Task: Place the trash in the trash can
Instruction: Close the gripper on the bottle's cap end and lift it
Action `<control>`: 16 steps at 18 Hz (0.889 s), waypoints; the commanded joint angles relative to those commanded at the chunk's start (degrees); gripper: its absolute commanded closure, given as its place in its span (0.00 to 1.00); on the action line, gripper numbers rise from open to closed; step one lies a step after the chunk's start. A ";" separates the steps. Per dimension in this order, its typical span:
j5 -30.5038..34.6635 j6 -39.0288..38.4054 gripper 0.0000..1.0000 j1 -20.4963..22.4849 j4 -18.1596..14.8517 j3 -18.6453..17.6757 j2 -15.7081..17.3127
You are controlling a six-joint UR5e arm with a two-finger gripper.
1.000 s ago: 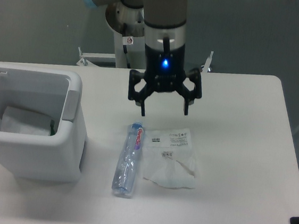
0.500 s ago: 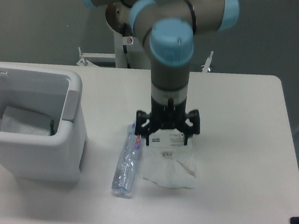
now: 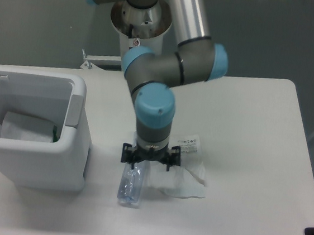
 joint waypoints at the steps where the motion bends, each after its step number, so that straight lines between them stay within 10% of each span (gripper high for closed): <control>1: -0.62 0.18 0.00 -0.61 0.09 0.00 -0.35; 16: -0.62 0.26 0.00 -1.85 2.38 2.11 -5.72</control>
